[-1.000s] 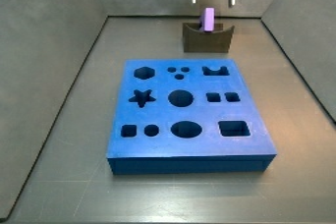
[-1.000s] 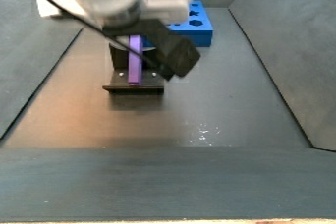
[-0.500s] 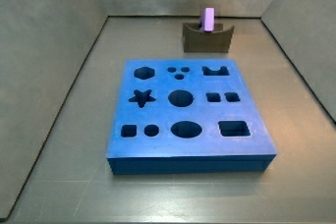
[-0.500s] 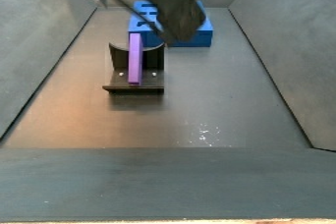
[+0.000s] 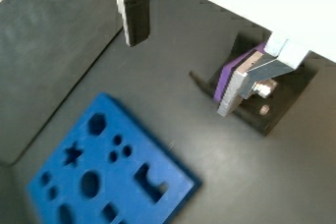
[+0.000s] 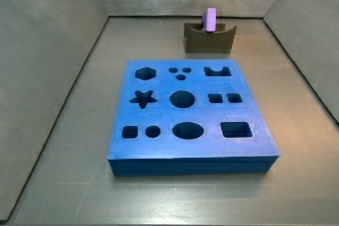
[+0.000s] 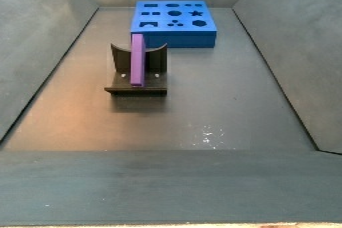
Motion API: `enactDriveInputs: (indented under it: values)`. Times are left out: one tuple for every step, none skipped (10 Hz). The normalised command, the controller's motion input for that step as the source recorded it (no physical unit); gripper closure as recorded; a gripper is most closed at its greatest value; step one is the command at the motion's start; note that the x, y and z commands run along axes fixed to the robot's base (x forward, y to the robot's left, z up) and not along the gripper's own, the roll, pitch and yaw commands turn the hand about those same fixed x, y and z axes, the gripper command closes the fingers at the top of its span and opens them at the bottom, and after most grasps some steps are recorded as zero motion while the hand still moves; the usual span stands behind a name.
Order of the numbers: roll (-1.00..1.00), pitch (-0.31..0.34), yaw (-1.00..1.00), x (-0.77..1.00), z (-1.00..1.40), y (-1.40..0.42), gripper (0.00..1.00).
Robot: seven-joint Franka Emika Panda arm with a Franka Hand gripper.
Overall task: Pick up the double-square object. Move up. Place the double-square object on the fixture. Regrasp the double-square object. Move to above the board. Insert the double-square object.
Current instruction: Regrasp the double-square object.
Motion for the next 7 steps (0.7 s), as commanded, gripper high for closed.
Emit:
enactDriveInputs:
  values:
    - [1.00,0.023,-0.01,-0.03,0.03,-0.04,0.00]
    - [1.00,0.018,-0.01,-0.03,0.01,-0.04,0.00]
    - [1.00,0.012,-0.01,-0.04,0.01,-0.04,0.00]
    - [1.00,0.007,-0.01,-0.05,0.02,-0.03,0.00]
    - [1.00,0.001,-0.01,-0.05,0.02,-0.03,0.00]
    - [1.00,-0.008,-0.01,-0.05,0.00,-0.03,0.00]
    - [1.00,-0.015,-0.01,-0.04,0.00,-0.03,0.00]
